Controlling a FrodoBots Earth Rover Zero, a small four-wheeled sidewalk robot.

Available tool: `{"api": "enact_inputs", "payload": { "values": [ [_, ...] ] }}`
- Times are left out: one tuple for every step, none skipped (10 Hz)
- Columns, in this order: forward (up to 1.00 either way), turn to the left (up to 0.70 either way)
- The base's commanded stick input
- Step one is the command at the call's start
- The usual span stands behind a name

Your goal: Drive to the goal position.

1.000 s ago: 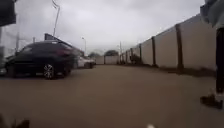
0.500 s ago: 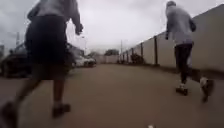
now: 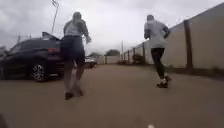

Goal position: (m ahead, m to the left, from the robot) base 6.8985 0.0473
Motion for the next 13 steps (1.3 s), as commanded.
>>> {"api": "enact_inputs", "payload": {
  "values": [
    [0.70, 0.03],
    [0.70, 0.03],
    [0.70, 0.02],
    [0.70, 0.02],
    [0.70, 0.02],
    [0.70, 0.01],
    [0.70, 0.01],
    [0.70, 0.02],
    [0.70, 0.02],
    [0.70, 0.00],
    [0.70, 0.00],
    [0.70, 0.00],
    [0.70, 0.00]
  ]
}}
